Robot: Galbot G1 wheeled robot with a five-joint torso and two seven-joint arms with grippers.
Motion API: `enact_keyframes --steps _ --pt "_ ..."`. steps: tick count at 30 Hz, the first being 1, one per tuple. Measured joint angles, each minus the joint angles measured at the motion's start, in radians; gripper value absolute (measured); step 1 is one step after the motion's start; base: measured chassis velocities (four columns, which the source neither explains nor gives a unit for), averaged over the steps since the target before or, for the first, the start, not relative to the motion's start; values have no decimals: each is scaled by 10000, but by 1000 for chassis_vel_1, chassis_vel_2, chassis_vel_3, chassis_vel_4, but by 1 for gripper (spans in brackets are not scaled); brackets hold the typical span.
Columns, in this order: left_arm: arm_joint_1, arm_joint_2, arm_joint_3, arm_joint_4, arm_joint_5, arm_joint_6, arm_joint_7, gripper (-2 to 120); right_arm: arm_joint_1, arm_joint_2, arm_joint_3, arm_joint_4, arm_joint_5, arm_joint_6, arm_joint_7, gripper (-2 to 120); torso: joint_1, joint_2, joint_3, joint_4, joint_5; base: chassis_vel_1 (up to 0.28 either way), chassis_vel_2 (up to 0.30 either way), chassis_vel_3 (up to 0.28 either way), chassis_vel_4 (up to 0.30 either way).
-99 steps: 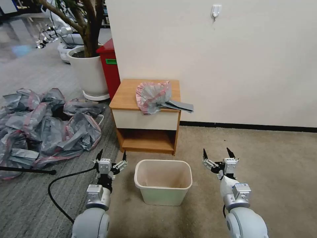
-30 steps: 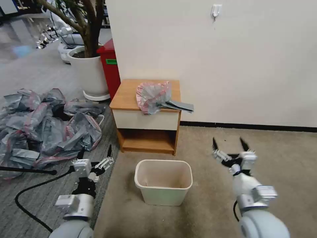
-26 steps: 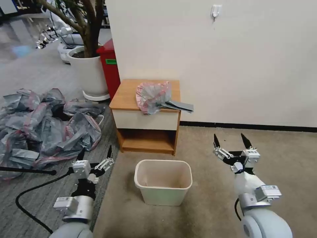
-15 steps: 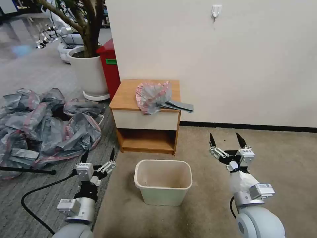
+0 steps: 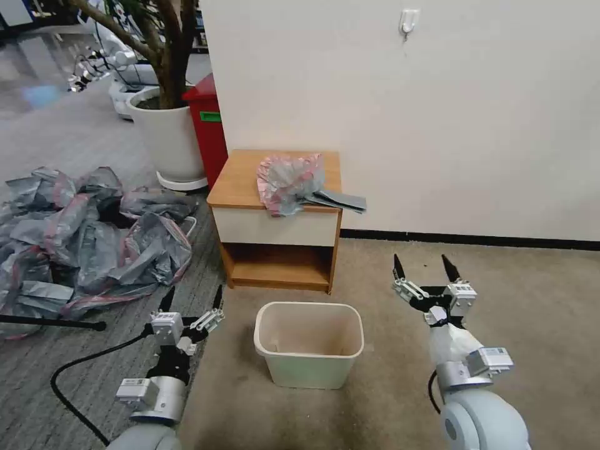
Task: Pick up the garbage bag from the table and place it over the trash can.
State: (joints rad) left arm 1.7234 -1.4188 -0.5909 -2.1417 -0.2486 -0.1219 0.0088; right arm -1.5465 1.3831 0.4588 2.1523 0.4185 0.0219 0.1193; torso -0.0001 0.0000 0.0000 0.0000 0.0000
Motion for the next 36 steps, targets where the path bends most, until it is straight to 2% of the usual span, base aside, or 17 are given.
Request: enact_keyframes --steps 1,2,6,7,9,10,13,14,16,17,18,20,22,25,36 --pt "16 -2 -4 40 0 -53 15 100 115 -34 -117 3 554 -126 161 100 1 0 0 0 -1 0 0 0 0" --pt "16 -2 -4 40 0 -53 15 100 115 -34 -117 3 554 -126 161 100 1 0 0 0 -1 0 0 0 0" --pt "69 -13 -77 142 0 -220 37 100 622 -110 -548 60 2960 -639 854 99 0 0 0 0 0 0 0 0 0" --pt "69 -13 -77 142 0 -220 37 100 622 -110 -548 60 2960 -639 854 99 0 0 0 0 0 0 0 0 0" --pt "99 -35 -96 149 0 -282 41 100 1038 -118 -732 101 4451 -974 1508 99 0 0 0 0 0 0 0 0 0" --pt "99 -35 -96 149 0 -282 41 100 1038 -118 -732 101 4451 -974 1508 99 0 0 0 0 0 0 0 0 0" --pt "142 -77 -99 175 3 -351 61 100 1840 -77 -823 121 7119 -1409 2571 99 0 -1 0 1 0 0 0 0 0" --pt "142 -77 -99 175 3 -351 61 100 1840 -77 -823 121 7119 -1409 2571 99 0 -1 0 1 0 0 0 0 0" --pt "156 -114 -99 233 10 -422 109 100 2335 -22 -782 53 8668 -1599 3040 99 0 0 1 0 -1 0 0 0 0" --pt "153 -131 -99 276 5 -511 198 100 2671 40 -724 -72 9523 -1693 3330 99 1 0 0 1 0 0 0 0 0" --pt "153 -131 -99 276 5 -511 198 100 2671 40 -724 -72 9523 -1693 3330 99 1 0 0 1 0 0 0 0 0" --pt "138 -154 -97 386 -80 -807 585 100 3162 159 -679 -367 10470 -1778 3606 98 1 0 0 0 -1 0 0 0 0" --pt "137 -156 -96 392 -87 -825 617 100 3200 168 -680 -399 10509 -1781 3618 98 1 0 0 0 -1 0 0 0 0" --pt "147 -211 -96 454 -174 -1004 975 100 3894 413 -858 -1119 10689 -1796 3671 98 1 -1 1 0 0 0 0 0 0" --pt "298 -249 -346 428 -350 -1218 1157 100 5532 915 -1108 -2879 10319 -1691 3582 99 1 -1 1 1 0 0 0 0 0"
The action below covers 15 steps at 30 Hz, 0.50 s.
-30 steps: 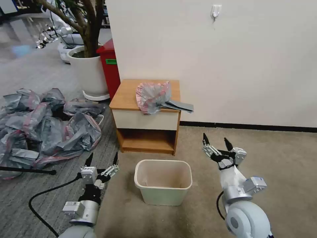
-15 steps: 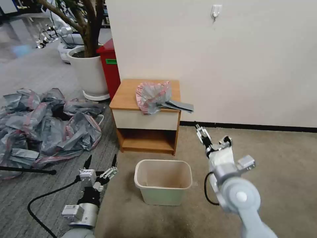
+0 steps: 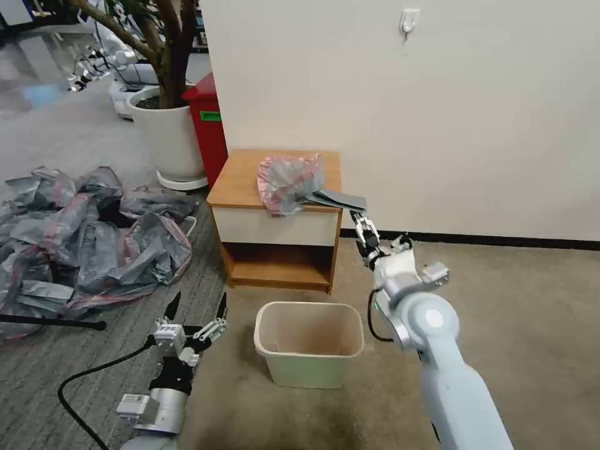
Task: Pick up the garbage bag from the table and place it over the trash can.
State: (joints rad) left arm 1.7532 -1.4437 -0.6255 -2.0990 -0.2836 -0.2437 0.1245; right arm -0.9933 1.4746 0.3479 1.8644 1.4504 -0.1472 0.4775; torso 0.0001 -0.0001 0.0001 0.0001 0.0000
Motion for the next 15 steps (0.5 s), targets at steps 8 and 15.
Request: enact_keyframes --steps 8,15 --pt "141 -52 -241 -54 10 -50 6 100 1102 286 12 -958 -132 120 -43 99 -1 0 1 -1 0 0 0 0 0" --pt "216 -19 -438 -95 20 -87 13 100 1566 389 10 -1697 -265 158 -152 99 0 0 1 0 -1 0 0 0 0"
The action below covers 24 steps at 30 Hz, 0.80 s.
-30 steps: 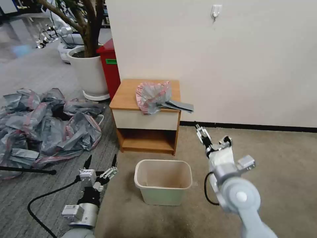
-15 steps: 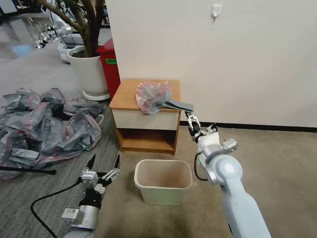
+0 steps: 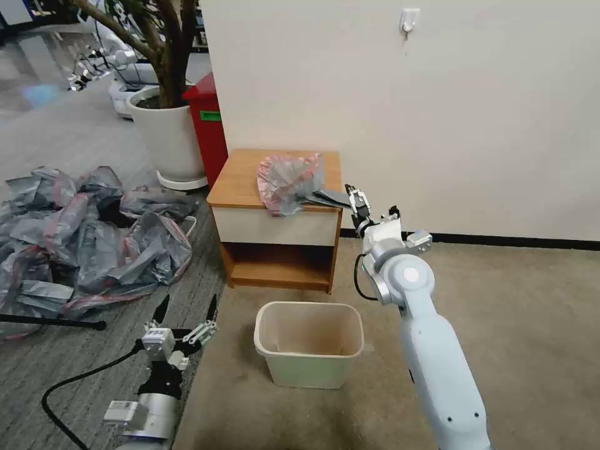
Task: Pick up the garbage bag from the table and place it over the trash can.
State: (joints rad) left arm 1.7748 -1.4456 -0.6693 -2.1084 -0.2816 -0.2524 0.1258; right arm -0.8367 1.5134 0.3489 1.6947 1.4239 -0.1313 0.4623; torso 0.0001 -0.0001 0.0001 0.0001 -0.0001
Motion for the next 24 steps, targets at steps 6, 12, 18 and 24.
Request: enact_keyframes --steps 6,12,18,24 --pt "9 -54 -12 45 29 -79 6 100 137 45 6 -368 -105 19 -97 99 -1 1 -1 -1 0 0 0 0 0" --pt "41 -109 -14 94 53 -144 9 100 489 155 67 -1029 -239 155 -164 99 0 0 -1 -1 1 0 0 0 0" --pt "42 -81 -76 130 55 -171 9 100 697 151 134 -1400 -330 232 -212 99 0 0 -1 -1 1 0 0 0 0" --pt "49 -93 -77 166 71 -204 9 100 753 275 166 -1413 -330 249 -215 89 0 0 -1 -1 1 0 0 0 0"
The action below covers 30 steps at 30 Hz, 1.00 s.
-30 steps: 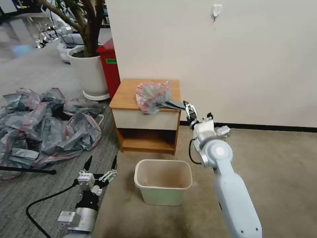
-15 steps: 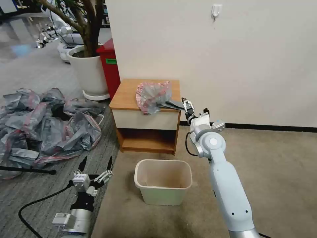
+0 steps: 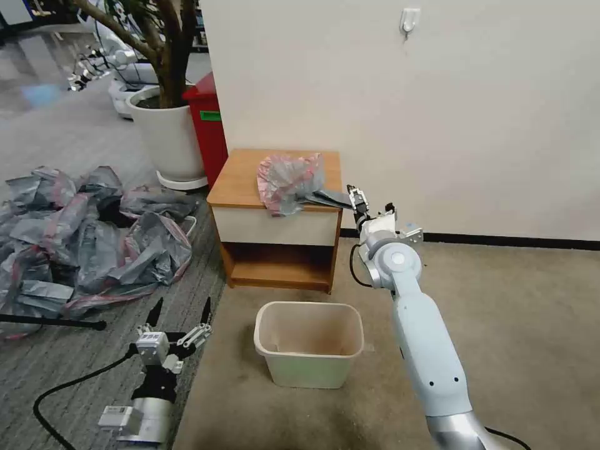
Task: Pick up the garbage bag from the table and place it over the trash can.
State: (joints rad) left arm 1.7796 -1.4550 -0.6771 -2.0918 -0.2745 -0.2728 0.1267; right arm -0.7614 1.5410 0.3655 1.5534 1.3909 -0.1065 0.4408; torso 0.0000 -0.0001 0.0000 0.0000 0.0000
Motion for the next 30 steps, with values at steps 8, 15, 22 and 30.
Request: enact_keyframes --steps 8,15,22,30 --pt "-46 56 -10 77 6 -9 0 100 66 200 2 -17 -118 0 0 62 0 0 0 0 0 0 0 0 0" --pt "-40 62 -12 145 44 -107 0 100 134 236 21 -130 -230 11 -6 37 0 0 0 1 0 0 0 0 0" --pt "-53 82 0 171 85 -114 0 100 139 259 29 -163 -342 38 -35 30 0 0 0 0 0 0 0 0 0" --pt "-72 52 118 289 252 -174 -3 100 69 253 27 -141 -529 106 -180 4 0 0 0 0 0 0 0 0 0"
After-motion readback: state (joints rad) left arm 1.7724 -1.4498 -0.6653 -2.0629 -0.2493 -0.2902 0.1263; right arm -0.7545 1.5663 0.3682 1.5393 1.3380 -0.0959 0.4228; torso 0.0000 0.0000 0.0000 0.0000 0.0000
